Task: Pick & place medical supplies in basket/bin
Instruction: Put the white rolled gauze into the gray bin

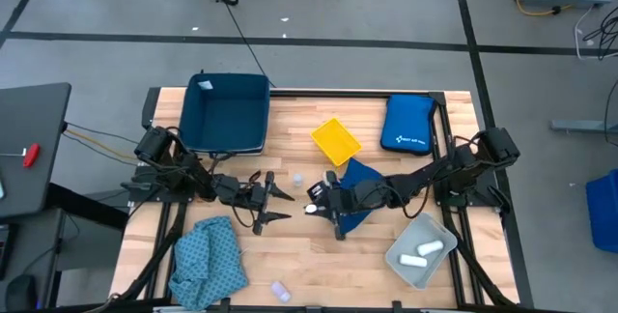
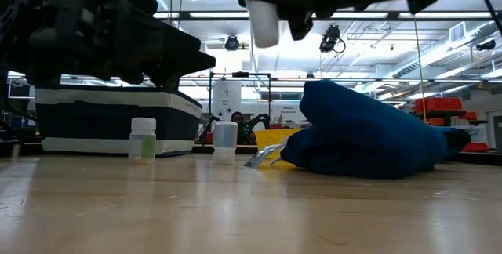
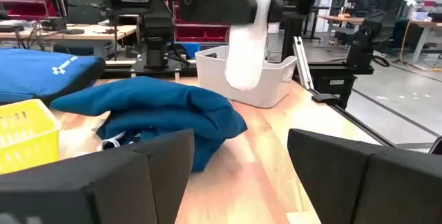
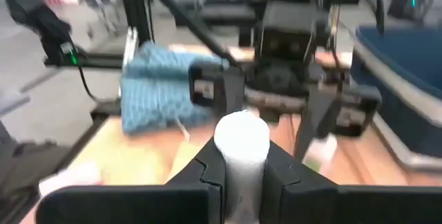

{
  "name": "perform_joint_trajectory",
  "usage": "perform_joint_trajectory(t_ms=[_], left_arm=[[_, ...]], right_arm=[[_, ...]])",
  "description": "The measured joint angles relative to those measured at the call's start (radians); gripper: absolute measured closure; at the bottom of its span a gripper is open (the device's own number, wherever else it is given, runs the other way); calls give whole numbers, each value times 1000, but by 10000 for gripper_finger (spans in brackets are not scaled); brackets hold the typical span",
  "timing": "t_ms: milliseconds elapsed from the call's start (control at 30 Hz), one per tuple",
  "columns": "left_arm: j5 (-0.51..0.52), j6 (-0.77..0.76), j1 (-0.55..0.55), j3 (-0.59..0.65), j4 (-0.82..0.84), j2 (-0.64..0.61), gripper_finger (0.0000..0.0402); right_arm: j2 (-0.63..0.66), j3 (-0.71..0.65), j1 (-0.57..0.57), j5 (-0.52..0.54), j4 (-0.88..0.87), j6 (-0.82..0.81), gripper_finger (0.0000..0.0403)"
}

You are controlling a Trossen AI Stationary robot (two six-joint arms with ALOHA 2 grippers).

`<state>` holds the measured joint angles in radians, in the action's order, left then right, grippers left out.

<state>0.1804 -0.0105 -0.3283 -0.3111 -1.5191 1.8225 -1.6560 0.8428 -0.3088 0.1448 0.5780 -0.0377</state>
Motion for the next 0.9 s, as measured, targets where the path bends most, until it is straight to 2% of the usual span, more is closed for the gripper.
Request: perform_joint_trajectory(t_ms=[233, 433, 600, 900], left_arm=[[-29, -1, -6, 3, 6, 0, 165], [-28, 0, -13, 2, 6, 0, 165], [-28, -1, -13, 2, 5, 0, 165], [-25, -1, -13, 2, 4, 0, 165]], right_arm=[[96, 145, -91, 111, -574, -167, 363], [105, 281, -174, 136, -1013, -386, 363], [105, 332, -249, 110, -1239, -582, 363], [106, 366, -357, -43, -1487, -871, 363]])
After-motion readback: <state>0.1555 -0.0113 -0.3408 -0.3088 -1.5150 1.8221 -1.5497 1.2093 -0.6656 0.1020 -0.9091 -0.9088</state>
